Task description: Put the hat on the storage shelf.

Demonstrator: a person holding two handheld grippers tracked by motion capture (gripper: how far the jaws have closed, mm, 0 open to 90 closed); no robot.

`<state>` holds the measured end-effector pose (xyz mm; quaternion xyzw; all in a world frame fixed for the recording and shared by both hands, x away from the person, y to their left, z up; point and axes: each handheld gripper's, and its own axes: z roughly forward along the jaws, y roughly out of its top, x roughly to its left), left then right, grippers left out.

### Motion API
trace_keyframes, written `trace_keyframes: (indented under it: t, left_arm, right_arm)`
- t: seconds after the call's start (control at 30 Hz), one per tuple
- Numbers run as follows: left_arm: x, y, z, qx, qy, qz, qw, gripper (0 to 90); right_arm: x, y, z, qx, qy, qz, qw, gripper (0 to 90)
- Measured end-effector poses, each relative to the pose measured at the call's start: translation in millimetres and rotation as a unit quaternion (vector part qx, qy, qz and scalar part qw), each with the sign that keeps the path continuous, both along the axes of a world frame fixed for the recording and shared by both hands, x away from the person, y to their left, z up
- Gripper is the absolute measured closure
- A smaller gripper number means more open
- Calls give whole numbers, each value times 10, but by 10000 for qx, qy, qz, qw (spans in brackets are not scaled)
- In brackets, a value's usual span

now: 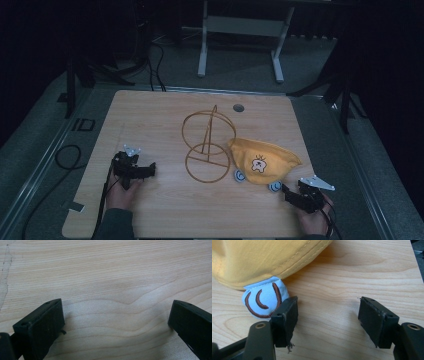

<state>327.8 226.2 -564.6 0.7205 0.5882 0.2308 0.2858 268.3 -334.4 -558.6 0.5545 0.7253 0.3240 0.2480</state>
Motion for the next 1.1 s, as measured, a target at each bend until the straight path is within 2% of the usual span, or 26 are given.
trace_keyframes:
  t: [0.2,0.33,0.37,0.5,0.7,0.83,1.1]
  left_arm:
    - [0,0,0,-2,0,1,10000,4]
    - [0,0,0,-3,-2,-2,10000,4]
    - [0,0,0,0,0,0,10000,4]
    - [0,0,0,0,0,1,10000,4]
    - [0,0,0,0,-1,1,10000,4]
    - [1,0,0,-4,-2,-2,10000,4]
    - [0,0,0,0,0,1,10000,4]
  right_arm:
    - [-16,3,-1,-7,-1,-32,10000,322]
    - [-18,-2,18,-36,105,50,9999,304]
    - [-12,6,35,-61,189,43,9998,321]
    - [-24,4,62,-92,265,167,9995,402]
    - [-59,-2,88,-141,364,460,9982,436]
    - [-68,22,104,-176,453,627,9968,436]
    - [-71,93,122,-185,590,882,9942,366]
